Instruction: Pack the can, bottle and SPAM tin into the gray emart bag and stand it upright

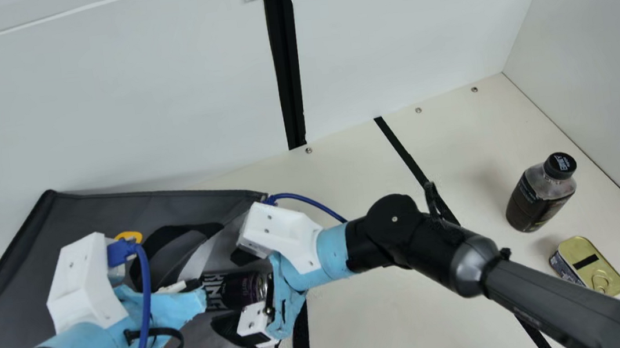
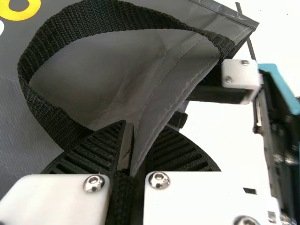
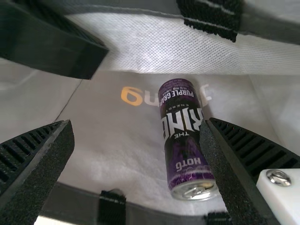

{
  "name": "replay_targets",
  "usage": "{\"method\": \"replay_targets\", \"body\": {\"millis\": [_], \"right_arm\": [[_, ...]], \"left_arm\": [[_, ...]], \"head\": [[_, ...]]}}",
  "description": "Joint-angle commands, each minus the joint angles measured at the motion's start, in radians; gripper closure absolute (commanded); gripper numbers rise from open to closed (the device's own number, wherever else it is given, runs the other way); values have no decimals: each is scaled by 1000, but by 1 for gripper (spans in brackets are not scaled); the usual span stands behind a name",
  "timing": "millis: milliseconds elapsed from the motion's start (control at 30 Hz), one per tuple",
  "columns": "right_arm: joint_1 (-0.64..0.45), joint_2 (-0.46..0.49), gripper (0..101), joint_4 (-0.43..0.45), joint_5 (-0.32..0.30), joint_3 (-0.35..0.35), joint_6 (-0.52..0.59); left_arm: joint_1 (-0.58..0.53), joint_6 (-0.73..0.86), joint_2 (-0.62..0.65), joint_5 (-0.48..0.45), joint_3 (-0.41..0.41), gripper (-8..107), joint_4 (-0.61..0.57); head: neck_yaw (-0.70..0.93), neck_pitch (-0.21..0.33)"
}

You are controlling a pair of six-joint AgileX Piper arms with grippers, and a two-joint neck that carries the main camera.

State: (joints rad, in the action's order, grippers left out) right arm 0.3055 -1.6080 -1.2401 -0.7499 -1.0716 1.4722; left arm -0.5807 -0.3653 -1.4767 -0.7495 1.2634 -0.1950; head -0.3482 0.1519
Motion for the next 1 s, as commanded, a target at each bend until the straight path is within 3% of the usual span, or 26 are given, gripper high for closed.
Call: {"method": "replay_targets", "body": {"millis": [0,467,967], "right_arm": [[-6,28,6,8,2,12,-7],[-69,216,6,91,-8,111,-85],[-208,400,6,237,-29,181,-212]], "left_arm": [[0,0,0,0,0,107,0],[0,0,0,0,0,107,0],[0,0,0,0,0,107,0]], "head": [[-1,23],[-1,23],[-1,23]]}}
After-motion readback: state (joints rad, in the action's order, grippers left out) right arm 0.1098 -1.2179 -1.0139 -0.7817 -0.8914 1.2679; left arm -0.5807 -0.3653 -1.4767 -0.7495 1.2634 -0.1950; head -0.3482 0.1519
